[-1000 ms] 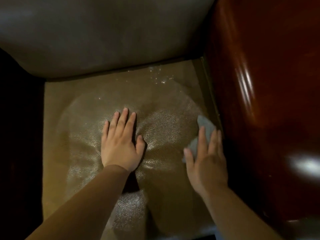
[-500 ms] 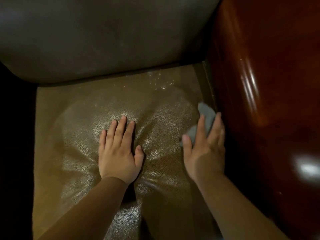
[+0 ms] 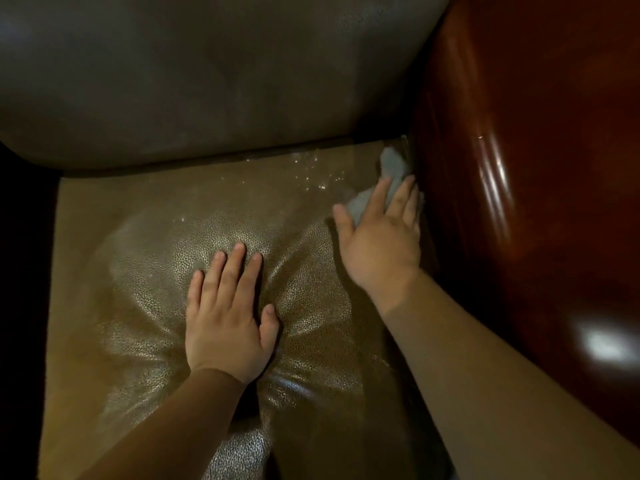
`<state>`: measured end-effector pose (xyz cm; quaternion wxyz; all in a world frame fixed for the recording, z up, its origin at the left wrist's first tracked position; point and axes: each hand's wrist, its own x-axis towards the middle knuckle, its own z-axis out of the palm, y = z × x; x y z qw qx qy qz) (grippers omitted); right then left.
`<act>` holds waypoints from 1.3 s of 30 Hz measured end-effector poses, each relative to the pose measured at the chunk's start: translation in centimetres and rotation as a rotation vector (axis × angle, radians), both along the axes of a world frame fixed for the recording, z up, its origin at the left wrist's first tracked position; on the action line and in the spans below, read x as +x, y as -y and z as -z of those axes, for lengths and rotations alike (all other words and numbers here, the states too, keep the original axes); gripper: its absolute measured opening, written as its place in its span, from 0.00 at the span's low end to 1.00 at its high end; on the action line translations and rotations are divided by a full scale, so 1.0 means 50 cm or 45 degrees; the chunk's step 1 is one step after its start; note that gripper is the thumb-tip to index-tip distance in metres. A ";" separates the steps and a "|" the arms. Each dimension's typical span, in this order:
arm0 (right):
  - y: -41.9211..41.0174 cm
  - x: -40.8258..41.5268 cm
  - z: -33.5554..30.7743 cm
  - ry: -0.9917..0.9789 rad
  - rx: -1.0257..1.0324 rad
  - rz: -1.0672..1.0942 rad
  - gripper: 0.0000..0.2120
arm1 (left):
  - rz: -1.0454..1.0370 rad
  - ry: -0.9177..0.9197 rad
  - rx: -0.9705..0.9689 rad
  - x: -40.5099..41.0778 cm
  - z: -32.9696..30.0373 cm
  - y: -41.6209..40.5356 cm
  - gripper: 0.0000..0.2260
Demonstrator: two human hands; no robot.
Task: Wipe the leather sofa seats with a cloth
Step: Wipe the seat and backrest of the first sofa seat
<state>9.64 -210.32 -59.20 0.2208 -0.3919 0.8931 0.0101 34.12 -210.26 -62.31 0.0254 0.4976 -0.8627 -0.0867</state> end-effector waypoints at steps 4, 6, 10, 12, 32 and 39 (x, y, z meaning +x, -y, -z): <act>-0.108 0.050 -0.038 0.081 0.122 0.025 0.46 | 0.006 0.049 0.094 -0.003 -0.034 0.009 0.33; -0.129 0.045 -0.036 0.057 0.148 0.000 0.46 | 0.003 0.063 0.180 -0.004 -0.056 0.011 0.33; -0.066 -0.014 0.005 -0.016 0.069 -0.014 0.50 | 0.001 -0.027 0.238 -0.007 -0.094 0.041 0.29; -0.007 -0.039 0.027 0.000 0.018 0.011 0.49 | -0.025 -0.090 0.176 -0.015 -0.100 0.089 0.27; 0.188 -0.088 0.055 -0.019 -0.080 0.159 0.41 | 0.018 -0.101 0.056 -0.027 0.017 0.138 0.31; 0.076 -0.034 0.028 -0.003 -0.080 0.147 0.40 | 0.013 -0.102 0.057 -0.026 0.013 0.143 0.30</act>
